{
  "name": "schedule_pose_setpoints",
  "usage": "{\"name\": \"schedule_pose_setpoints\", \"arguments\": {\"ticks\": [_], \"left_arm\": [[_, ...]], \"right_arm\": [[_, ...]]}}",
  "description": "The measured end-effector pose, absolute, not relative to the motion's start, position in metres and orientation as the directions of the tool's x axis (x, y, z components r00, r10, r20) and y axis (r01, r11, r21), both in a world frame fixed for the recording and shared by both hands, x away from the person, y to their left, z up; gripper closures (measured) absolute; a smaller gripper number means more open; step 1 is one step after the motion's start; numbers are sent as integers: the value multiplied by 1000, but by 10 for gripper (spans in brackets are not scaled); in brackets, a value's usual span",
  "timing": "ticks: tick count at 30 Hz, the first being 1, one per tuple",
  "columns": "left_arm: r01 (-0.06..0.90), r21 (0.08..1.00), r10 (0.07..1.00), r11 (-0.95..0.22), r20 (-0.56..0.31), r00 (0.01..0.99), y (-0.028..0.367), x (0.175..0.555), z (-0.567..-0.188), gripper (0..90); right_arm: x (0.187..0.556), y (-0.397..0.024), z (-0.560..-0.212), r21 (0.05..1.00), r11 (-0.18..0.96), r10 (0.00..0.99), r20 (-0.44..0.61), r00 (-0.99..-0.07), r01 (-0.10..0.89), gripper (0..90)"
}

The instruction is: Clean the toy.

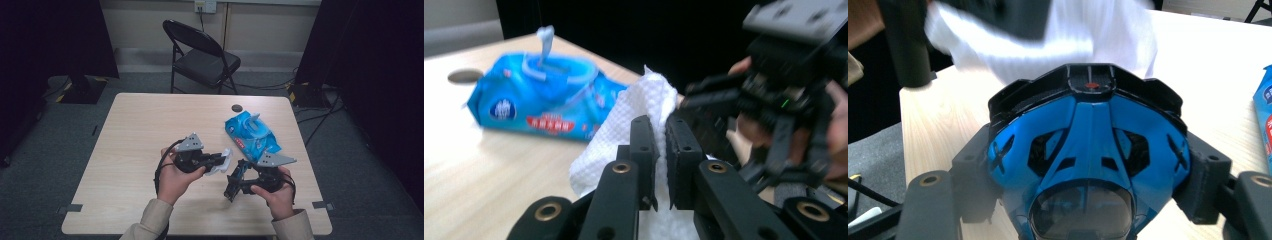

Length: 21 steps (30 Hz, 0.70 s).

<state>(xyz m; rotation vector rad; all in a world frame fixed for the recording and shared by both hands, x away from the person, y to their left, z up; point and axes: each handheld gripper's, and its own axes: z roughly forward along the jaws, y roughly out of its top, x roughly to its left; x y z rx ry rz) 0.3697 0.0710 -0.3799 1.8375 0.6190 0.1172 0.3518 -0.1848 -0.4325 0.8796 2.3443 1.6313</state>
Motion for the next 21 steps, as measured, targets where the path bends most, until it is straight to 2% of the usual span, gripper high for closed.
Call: {"name": "schedule_pose_setpoints", "arguments": {"ticks": [9, 21], "left_arm": [[300, 930, 415, -212, -193, 889, 53, 365, -355, 837], [366, 907, 432, -207, -251, 866, 45, 373, -389, 832]], "right_arm": [[351, -178, -436, 890, 256, 530, 197, -825, 377, 259], [348, -177, -429, 900, 243, 515, 197, -834, 362, 259]]}}
